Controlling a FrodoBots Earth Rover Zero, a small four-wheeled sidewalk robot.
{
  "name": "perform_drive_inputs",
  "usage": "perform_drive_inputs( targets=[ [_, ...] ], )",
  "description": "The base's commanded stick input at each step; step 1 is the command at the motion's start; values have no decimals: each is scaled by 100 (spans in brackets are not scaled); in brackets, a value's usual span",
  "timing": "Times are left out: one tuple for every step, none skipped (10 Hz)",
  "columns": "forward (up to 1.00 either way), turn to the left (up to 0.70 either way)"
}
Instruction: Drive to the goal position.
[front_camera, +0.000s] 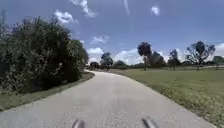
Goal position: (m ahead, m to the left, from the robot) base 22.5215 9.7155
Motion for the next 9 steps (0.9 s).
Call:
perform_drive_inputs(
  targets=[
    [50, 0],
    [50, 0],
    [50, 0],
    [50, 0],
    [50, 0],
    [50, 0],
    [50, 0],
    [50, 0],
    [50, 0]
  ],
)
